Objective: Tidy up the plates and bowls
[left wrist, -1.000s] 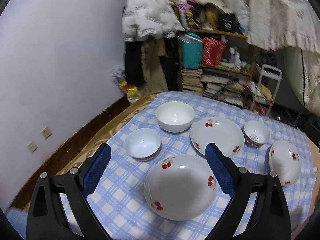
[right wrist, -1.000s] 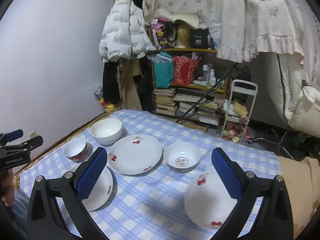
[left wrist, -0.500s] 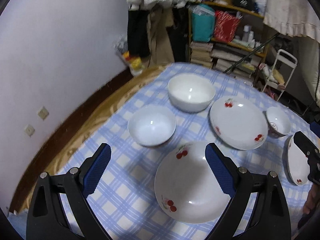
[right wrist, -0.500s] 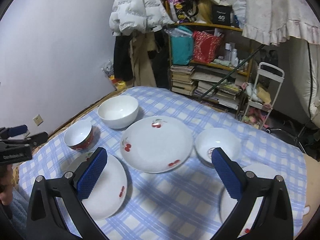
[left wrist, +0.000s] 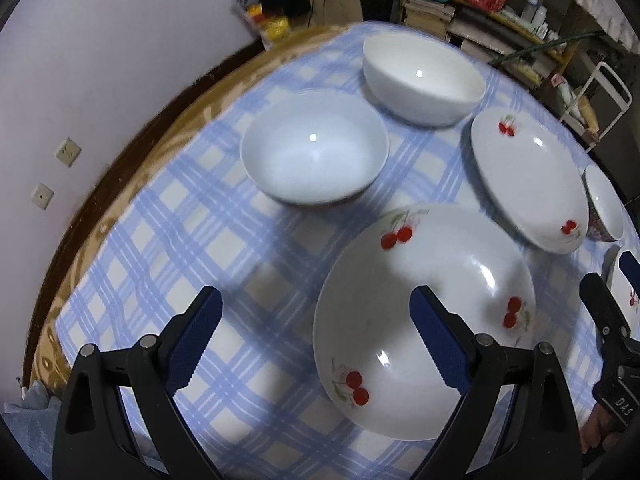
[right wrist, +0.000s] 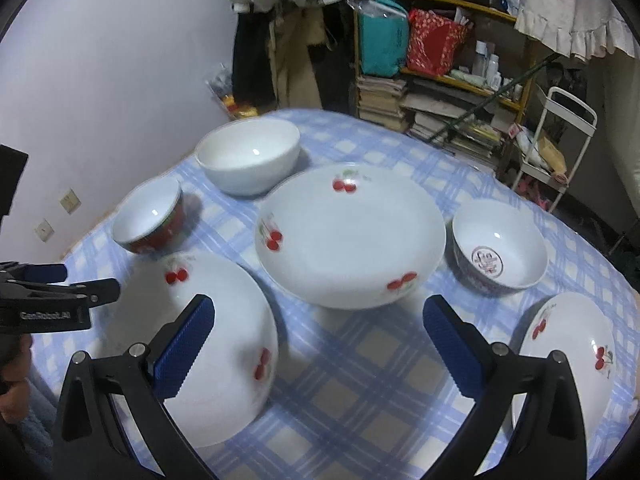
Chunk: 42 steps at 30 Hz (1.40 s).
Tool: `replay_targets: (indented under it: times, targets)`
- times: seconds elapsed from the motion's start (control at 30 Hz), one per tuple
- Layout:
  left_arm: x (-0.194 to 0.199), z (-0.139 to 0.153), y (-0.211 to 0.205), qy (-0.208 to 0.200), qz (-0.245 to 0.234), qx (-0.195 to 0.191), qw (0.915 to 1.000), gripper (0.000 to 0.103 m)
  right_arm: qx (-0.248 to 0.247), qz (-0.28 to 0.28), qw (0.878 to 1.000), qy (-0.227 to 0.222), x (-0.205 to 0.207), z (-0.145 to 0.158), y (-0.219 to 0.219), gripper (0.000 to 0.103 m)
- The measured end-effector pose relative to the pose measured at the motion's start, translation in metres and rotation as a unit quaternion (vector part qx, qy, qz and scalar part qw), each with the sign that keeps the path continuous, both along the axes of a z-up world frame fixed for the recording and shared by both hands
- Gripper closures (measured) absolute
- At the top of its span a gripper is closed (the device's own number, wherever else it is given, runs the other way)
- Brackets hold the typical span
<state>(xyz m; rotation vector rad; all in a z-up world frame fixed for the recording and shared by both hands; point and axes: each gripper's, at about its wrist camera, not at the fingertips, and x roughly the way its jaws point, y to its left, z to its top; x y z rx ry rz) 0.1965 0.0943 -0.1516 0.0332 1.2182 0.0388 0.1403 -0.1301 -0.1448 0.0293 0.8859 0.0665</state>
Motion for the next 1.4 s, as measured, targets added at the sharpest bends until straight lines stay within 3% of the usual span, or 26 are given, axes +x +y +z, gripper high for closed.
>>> replay_targets:
  times: [0.27,0.43,0.57,0.63,0.7,0.87,1.03,1.23,1.4]
  targets:
    - [0.004,-0.027,0.000,0.044,0.007,0.008,0.9990,0.010,0.006,0.028,0.999,0.034,0.002,-0.027,0.003,0.000]
    - [0.005,-0.038,0.001,0.052,0.019,0.012,0.9984,0.026,0.039,0.047,0.997,0.051,0.004,-0.041,0.002,0.001]
    - [0.004,-0.045,0.003,0.054,0.032,0.002,0.9980,0.041,0.064,0.051,0.993,0.086,0.007,-0.055,0.001,0.028]
    - [0.003,-0.049,0.003,0.057,0.032,0.004,0.9979,0.051,0.105,0.045,0.986,0.117,0.010,-0.062,-0.003,0.041]
    - [0.003,-0.052,0.003,0.062,0.031,-0.005,0.9976,0.059,0.127,0.042,0.982,0.134,0.010,-0.066,-0.006,0.067]
    - [0.001,-0.054,-0.004,0.066,0.015,-0.016,0.9976,0.073,0.151,0.054,0.977,0.139,0.011,-0.069,-0.007,0.086]
    - [0.001,-0.054,-0.011,0.074,-0.003,-0.003,0.9972,0.075,0.128,0.074,0.979,0.138,0.011,-0.068,0.003,0.095]
    - [0.003,-0.055,-0.006,0.078,0.006,-0.026,0.9966,0.076,0.118,0.080,0.979,0.145,0.009,-0.062,0.003,0.095]
    - [-0.007,-0.057,-0.009,0.086,-0.013,-0.015,0.9961,0.076,0.107,0.073,0.981,0.143,0.000,-0.057,0.001,0.095]
